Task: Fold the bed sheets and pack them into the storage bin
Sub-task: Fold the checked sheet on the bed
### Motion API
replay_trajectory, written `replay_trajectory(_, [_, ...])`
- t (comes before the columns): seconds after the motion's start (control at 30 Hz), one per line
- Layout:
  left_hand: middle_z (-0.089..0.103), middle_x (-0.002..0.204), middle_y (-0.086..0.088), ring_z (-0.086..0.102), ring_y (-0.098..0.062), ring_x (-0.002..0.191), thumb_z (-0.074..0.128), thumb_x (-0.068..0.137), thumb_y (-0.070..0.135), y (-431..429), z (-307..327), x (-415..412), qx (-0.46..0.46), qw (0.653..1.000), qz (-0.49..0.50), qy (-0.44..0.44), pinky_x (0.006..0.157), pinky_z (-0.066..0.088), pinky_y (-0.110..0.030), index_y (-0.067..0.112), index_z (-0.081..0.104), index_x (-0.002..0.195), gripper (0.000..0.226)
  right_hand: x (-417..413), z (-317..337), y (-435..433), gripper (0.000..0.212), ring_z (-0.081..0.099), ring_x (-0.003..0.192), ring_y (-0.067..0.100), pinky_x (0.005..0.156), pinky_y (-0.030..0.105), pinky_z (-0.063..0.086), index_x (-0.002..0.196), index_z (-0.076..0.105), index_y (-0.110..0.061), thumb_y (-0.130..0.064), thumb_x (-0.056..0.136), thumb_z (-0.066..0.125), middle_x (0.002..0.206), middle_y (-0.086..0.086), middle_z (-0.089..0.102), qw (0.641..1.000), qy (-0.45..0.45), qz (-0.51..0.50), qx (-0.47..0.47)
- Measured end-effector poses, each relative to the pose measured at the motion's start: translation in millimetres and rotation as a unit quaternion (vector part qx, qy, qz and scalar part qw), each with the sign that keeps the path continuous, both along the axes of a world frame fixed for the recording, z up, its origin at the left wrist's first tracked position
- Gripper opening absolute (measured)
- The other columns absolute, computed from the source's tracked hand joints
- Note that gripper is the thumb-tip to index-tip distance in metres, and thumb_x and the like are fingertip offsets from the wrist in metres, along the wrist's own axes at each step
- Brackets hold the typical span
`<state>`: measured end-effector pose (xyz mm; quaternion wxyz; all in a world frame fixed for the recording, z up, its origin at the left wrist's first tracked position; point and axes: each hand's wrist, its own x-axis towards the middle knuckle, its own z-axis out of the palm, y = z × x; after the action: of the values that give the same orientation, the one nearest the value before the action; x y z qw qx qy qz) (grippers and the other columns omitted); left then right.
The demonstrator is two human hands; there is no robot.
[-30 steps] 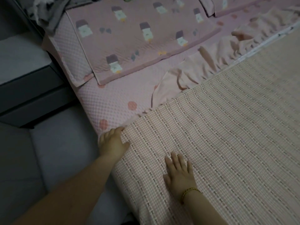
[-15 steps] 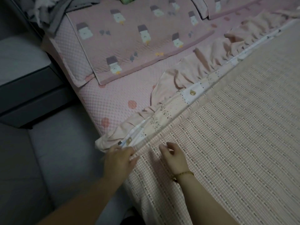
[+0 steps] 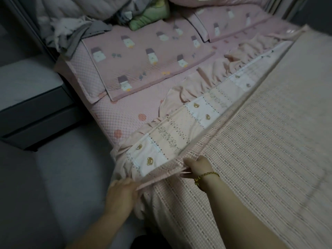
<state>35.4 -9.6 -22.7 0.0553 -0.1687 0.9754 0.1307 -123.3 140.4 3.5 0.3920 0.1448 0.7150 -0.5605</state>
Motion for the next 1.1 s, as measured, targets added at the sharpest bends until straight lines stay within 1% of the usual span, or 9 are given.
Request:
replay_trajectory(0.1, [0.064, 0.058, 0.004, 0.047, -0.012, 0.066, 0.038, 0.061, 0.028, 24, 16, 17, -0.046, 0.996, -0.011, 0.077, 0.066, 0.027, -0.027, 0.022, 0.073, 0.06, 0.036, 10, 22, 33, 0.043, 0.059, 0.043, 0.017, 0.036, 0.022, 0.05, 0.129, 0.035, 0.016, -0.002, 0.093, 0.048, 0.1, 0.022, 0.051, 0.999, 0.016, 0.0, -0.028])
replay_trajectory(0.3, [0.065, 0.051, 0.005, 0.061, -0.009, 0.045, 0.037, 0.064, 0.028, 119, 55, 65, -0.111, 0.981, -0.012, 0.16, 0.079, 0.03, -0.034, 0.022, 0.075, 0.062, 0.038, 50, 60, 133, 0.04, 0.06, 0.036, 0.014, 0.036, 0.022, 0.05, 0.128, 0.035, 0.014, 0.0, 0.093, 0.047, 0.108, 0.021, 0.049, 0.997, 0.044, 0.005, -0.065])
replay_trajectory(0.53, [0.054, 0.04, 0.004, 0.053, -0.01, 0.037, 0.044, 0.064, 0.023, 227, 70, 132, -0.164, 0.981, -0.028, 0.105, 0.068, 0.027, -0.03, 0.026, 0.072, 0.058, 0.028, 114, 103, 240, 0.005, 0.056, 0.046, 0.021, 0.036, 0.021, 0.049, 0.095, 0.048, 0.003, 0.002, 0.094, 0.043, 0.071, 0.009, 0.049, 0.995, 0.046, 0.017, -0.083])
replay_trajectory(0.6, [0.05, 0.036, 0.004, 0.048, -0.009, 0.033, 0.056, 0.056, 0.022, 255, 75, 150, -0.172, 0.981, -0.029, 0.09, 0.059, 0.021, -0.029, 0.024, 0.067, 0.048, 0.014, 129, 103, 270, 0.014, 0.054, 0.051, 0.023, 0.036, 0.021, 0.049, 0.082, 0.049, 0.004, 0.001, 0.094, 0.043, 0.072, 0.01, 0.048, 0.996, 0.051, 0.013, -0.075])
replay_trajectory(0.67, [0.048, 0.033, 0.003, 0.045, -0.008, 0.029, 0.061, 0.044, 0.023, 282, 76, 166, -0.176, 0.979, -0.047, 0.089, 0.055, 0.016, -0.029, 0.024, 0.063, 0.042, 0.004, 142, 99, 302, 0.009, 0.053, 0.058, 0.025, 0.036, 0.022, 0.049, 0.089, 0.048, 0.005, 0.001, 0.094, 0.043, 0.074, 0.011, 0.049, 0.996, 0.053, 0.012, -0.067])
replay_trajectory(0.73, [0.048, 0.033, 0.001, 0.045, -0.008, 0.029, 0.058, 0.043, 0.021, 310, 70, 185, -0.179, 0.978, -0.062, 0.085, 0.054, 0.015, -0.029, 0.024, 0.063, 0.041, 0.006, 160, 94, 334, 0.005, 0.058, 0.051, 0.026, 0.035, 0.022, 0.049, 0.096, 0.046, 0.004, 0.001, 0.094, 0.043, 0.074, 0.011, 0.05, 0.996, 0.06, 0.015, -0.062])
replay_trajectory(0.83, [0.049, 0.035, 0.0, 0.047, -0.009, 0.031, 0.051, 0.052, 0.022, 347, 58, 215, -0.187, 0.974, -0.073, 0.105, 0.055, 0.017, -0.028, 0.022, 0.066, 0.044, 0.017, 187, 81, 375, 0.016, 0.059, 0.034, 0.013, 0.036, 0.022, 0.049, 0.08, 0.05, 0.0, 0.001, 0.094, 0.043, 0.074, 0.011, 0.052, 0.996, 0.07, 0.022, -0.055])
replay_trajectory(1.0, [0.053, 0.038, 0.0, 0.049, -0.013, 0.031, 0.077, 0.038, 0.011, 417, 44, 276, -0.182, 0.972, -0.073, 0.131, 0.053, 0.016, -0.027, 0.02, 0.068, 0.048, 0.016, 244, 64, 445, 0.018, 0.059, 0.037, 0.018, 0.037, 0.022, 0.049, 0.077, 0.048, 0.001, -0.001, 0.094, 0.043, 0.074, 0.01, 0.049, 0.997, 0.051, 0.029, -0.047])
replay_trajectory(1.1, [0.054, 0.038, 0.002, 0.05, -0.011, 0.03, 0.063, 0.046, 0.017, 461, 42, 293, -0.178, 0.972, -0.076, 0.133, 0.053, 0.015, -0.028, 0.021, 0.068, 0.047, 0.006, 258, 59, 497, 0.024, 0.056, 0.03, 0.011, 0.035, 0.022, 0.048, 0.07, 0.045, -0.003, 0.0, 0.094, 0.044, 0.074, 0.01, 0.048, 0.998, 0.039, -0.003, -0.043])
